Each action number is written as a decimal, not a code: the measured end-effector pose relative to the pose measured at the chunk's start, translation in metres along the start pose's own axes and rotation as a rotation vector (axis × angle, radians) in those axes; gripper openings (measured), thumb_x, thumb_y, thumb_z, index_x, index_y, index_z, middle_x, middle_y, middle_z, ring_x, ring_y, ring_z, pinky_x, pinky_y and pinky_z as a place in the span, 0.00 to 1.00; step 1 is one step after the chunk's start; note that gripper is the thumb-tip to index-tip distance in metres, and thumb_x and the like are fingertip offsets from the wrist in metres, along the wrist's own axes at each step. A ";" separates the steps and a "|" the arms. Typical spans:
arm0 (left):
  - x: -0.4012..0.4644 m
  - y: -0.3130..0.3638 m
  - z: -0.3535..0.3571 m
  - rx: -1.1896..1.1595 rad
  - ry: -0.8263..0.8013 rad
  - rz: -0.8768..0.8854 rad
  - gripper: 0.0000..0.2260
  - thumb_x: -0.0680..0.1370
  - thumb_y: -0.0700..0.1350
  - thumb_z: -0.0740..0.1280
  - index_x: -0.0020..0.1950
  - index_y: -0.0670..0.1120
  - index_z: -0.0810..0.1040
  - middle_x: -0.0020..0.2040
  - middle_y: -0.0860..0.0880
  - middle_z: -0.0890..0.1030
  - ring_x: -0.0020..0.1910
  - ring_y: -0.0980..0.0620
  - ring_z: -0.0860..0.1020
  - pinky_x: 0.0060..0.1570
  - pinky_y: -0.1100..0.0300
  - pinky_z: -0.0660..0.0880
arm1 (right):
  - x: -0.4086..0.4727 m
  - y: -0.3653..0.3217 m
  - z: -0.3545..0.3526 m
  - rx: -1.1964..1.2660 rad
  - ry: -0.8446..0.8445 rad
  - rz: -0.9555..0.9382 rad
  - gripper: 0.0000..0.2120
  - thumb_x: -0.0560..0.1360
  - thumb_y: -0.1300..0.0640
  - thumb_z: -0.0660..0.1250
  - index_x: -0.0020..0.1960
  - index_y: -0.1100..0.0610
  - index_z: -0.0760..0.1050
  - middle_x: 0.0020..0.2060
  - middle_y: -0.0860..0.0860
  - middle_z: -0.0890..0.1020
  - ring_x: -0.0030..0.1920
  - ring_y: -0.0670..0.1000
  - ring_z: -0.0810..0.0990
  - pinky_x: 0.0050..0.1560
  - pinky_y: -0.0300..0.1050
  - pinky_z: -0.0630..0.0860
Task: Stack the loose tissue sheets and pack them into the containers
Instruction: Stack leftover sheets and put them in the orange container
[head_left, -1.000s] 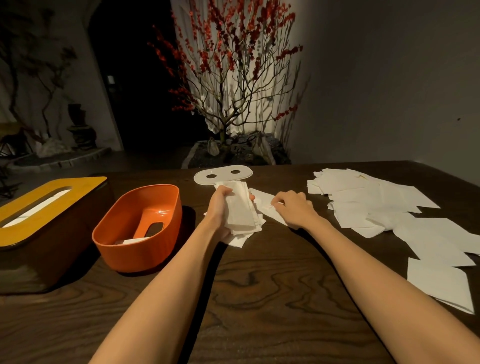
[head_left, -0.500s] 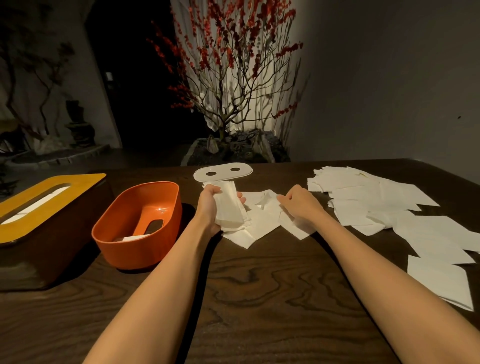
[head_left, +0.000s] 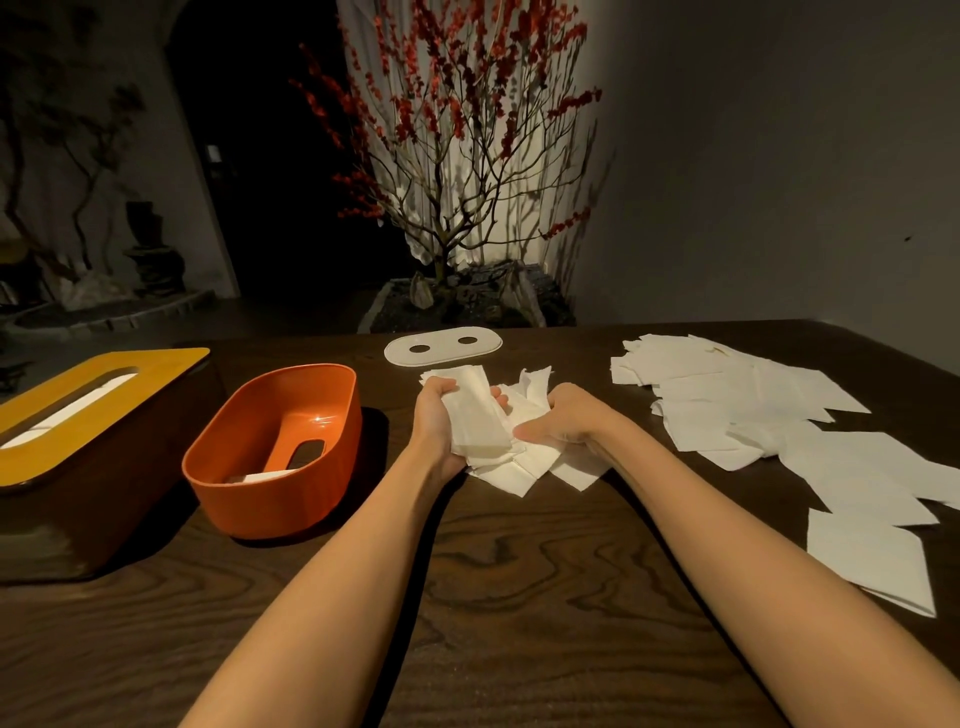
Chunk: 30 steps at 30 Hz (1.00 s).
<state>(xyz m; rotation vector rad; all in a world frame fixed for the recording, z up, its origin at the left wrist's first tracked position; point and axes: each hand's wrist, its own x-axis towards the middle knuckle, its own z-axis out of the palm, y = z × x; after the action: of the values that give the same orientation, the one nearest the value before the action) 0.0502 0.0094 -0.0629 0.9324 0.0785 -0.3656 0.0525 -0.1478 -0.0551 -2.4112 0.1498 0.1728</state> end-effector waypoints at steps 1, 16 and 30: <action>0.000 0.001 -0.002 -0.032 -0.002 -0.009 0.12 0.79 0.49 0.55 0.50 0.42 0.73 0.43 0.41 0.79 0.43 0.46 0.77 0.49 0.51 0.72 | -0.002 0.000 0.001 0.039 0.012 -0.002 0.18 0.74 0.54 0.70 0.58 0.60 0.68 0.50 0.54 0.73 0.48 0.50 0.73 0.39 0.37 0.69; 0.005 0.002 -0.005 -0.132 -0.039 -0.019 0.14 0.80 0.52 0.57 0.52 0.41 0.72 0.50 0.41 0.75 0.45 0.45 0.75 0.45 0.48 0.73 | -0.016 0.002 -0.022 1.062 -0.041 -0.155 0.07 0.77 0.59 0.67 0.55 0.56 0.75 0.48 0.55 0.82 0.50 0.53 0.80 0.49 0.49 0.79; 0.005 -0.011 0.012 -0.163 -0.235 -0.012 0.18 0.83 0.53 0.54 0.62 0.44 0.76 0.56 0.40 0.80 0.56 0.40 0.77 0.65 0.42 0.68 | -0.023 0.000 -0.010 1.015 -0.305 -0.233 0.12 0.76 0.65 0.65 0.59 0.56 0.74 0.51 0.56 0.82 0.52 0.54 0.81 0.55 0.50 0.78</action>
<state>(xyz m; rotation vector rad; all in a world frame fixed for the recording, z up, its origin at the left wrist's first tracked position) 0.0502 -0.0069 -0.0655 0.7233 -0.1006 -0.4709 0.0306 -0.1525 -0.0438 -1.3566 -0.1571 0.2723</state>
